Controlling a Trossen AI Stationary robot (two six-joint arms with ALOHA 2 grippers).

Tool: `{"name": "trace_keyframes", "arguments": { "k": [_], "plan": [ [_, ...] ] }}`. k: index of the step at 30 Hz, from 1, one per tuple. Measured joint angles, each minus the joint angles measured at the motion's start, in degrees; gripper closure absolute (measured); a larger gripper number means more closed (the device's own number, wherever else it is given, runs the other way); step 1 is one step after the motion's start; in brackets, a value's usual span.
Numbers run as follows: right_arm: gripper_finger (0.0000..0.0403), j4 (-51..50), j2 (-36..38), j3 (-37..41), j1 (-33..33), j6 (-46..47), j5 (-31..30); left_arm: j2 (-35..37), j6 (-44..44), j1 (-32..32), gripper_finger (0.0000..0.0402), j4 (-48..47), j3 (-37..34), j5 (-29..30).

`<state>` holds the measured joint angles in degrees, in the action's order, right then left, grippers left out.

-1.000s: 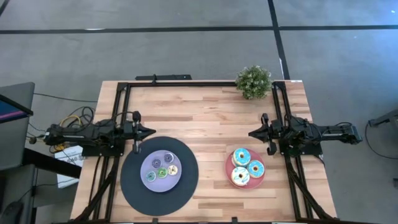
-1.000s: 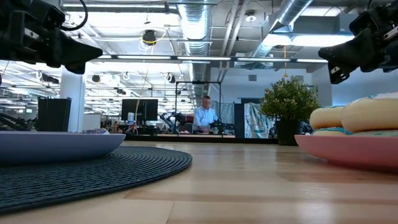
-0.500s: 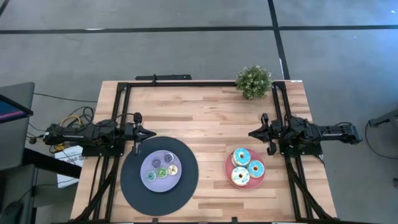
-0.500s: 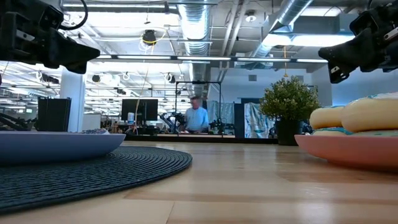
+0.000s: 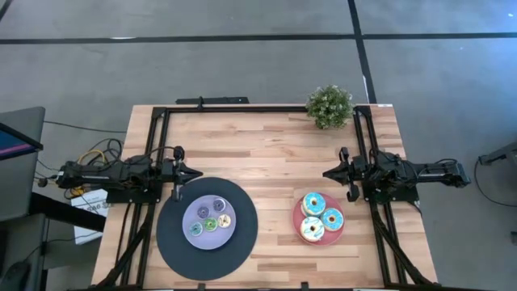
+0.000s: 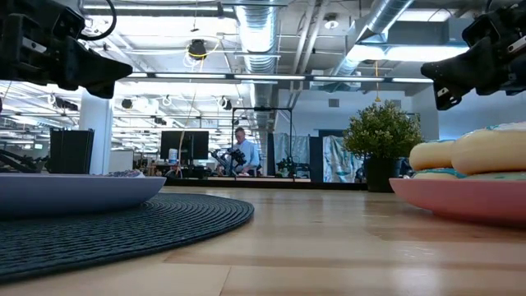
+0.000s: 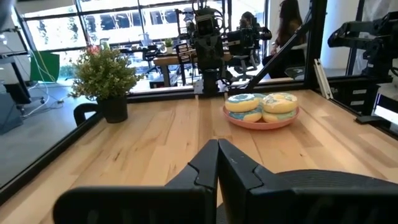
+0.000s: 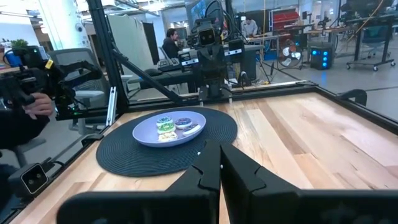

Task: Pick & Place donuts
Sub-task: Return to Home Position

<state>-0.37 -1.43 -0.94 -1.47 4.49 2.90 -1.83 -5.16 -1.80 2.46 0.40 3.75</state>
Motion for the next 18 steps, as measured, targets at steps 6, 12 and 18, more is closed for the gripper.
{"name": "trace_keyframes", "arguments": {
  "k": [6, 12, 18],
  "plan": [
    [0.0403, 0.00, 0.00, 0.00, 0.02, 0.00, 0.01, -0.04, 0.95, 0.00, 0.0401, 0.00, -0.02, -0.07],
    [0.0403, -0.01, 0.00, 0.00, 0.01, 0.01, 0.02, -0.04, 1.00, 0.01, 0.0401, 0.02, -0.02, -0.07],
    [0.0403, -0.02, 0.00, -0.01, 0.01, 0.02, 0.02, -0.04, 1.09, 0.00, 0.0401, 0.00, -0.02, -0.07]
  ]
}}
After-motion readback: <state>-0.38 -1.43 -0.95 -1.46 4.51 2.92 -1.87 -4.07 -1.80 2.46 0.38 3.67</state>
